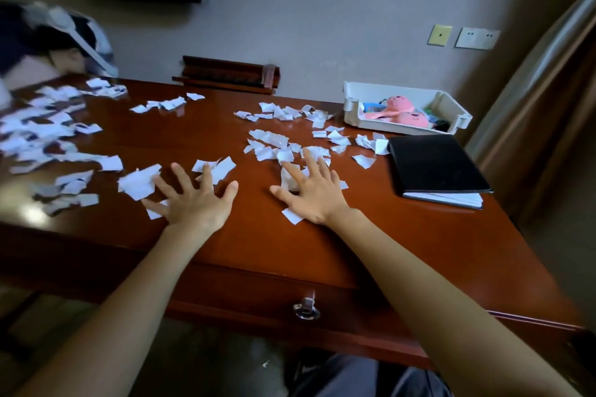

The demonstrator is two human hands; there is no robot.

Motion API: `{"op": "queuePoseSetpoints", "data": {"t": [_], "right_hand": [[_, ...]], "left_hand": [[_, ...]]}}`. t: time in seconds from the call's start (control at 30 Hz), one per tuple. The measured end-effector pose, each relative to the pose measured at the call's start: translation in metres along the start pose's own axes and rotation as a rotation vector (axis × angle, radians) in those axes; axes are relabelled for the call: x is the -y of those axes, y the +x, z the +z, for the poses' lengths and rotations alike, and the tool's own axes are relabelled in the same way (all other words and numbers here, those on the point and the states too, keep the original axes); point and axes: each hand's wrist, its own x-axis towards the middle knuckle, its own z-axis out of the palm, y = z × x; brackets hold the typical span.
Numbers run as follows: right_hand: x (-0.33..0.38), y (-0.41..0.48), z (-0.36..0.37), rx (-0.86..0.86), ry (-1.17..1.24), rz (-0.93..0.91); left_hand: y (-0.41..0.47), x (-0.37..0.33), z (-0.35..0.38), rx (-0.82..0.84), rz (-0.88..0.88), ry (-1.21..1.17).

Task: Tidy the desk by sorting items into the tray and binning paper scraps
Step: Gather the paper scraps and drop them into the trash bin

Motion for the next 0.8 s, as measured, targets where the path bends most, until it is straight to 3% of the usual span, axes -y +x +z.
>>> {"op": "queuePoseSetpoints", "data": {"t": [0.23,0.4,0.5,0.6,0.73,0.8], "right_hand": [[-0.014,0.005,0.000,0.093,-0.033,-0.046],[-0.035,-0.008,-0.010,0.011,-0.007,-0.076],[-0.052,-0.020,-0.020,-0.158,-0.063,-0.009],[-0.062,-0.027,-0.025,-0.212,-0.015,0.091],[-0.056,-0.026,-0.023,-0.028,-0.039,0.065],[-0.053,-0.018,-0.022,0.041,-0.129,0.047]], "left_hand": [[0.022,-0.019,0.003,0.034,0.179,0.023],[0.008,-0.041,0.013,0.054,0.431,-0.024],[-0.011,-0.054,0.015,0.011,0.551,-0.131],[-0.018,-0.063,0.016,-0.188,0.529,-0.122],[-0.008,-0.064,0.017,-0.118,0.362,0.049],[-0.004,-0.064,0.018,-0.155,0.366,0.098]]}}
